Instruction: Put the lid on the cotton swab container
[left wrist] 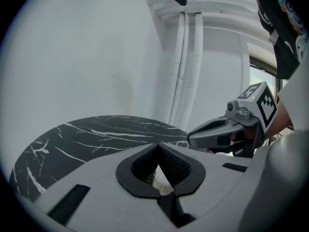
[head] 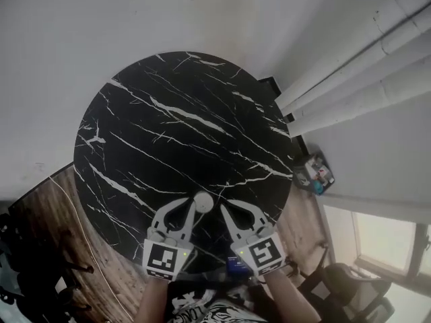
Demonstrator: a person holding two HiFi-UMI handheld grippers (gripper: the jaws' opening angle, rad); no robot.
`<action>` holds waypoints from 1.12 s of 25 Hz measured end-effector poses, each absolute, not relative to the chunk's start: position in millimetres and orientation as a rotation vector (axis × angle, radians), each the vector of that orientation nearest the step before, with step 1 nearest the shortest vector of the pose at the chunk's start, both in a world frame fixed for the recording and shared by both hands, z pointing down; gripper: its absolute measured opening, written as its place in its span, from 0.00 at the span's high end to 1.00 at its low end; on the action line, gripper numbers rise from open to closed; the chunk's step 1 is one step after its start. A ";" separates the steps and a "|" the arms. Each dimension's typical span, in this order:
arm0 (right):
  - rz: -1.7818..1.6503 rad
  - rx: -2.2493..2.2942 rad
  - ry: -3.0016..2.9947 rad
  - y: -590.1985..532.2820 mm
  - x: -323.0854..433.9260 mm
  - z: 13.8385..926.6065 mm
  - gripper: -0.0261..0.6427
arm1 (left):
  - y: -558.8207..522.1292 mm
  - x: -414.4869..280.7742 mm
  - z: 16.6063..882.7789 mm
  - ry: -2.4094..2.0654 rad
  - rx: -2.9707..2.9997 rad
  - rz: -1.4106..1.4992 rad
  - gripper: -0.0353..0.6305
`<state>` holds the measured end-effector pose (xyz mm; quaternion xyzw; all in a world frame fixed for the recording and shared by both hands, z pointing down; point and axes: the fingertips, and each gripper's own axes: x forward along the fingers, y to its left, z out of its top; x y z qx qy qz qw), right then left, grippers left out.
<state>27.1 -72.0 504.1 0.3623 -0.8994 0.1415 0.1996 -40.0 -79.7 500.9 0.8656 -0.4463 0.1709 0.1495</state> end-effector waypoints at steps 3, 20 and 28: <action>0.369 1.083 -2.507 -72.9 35.7 493.8 0.93 | -76.4 -43.7 491.4 -1.306 2.496 0.491 0.93; 0.293 1.382 -2.490 -39.5 55.2 423.2 0.93 | -51.0 -55.4 417.9 -1.389 2.635 0.486 0.93; 0.247 1.537 -2.500 -25.3 69.8 395.2 0.93 | -36.0 -62.8 394.0 -1.453 2.667 0.428 0.93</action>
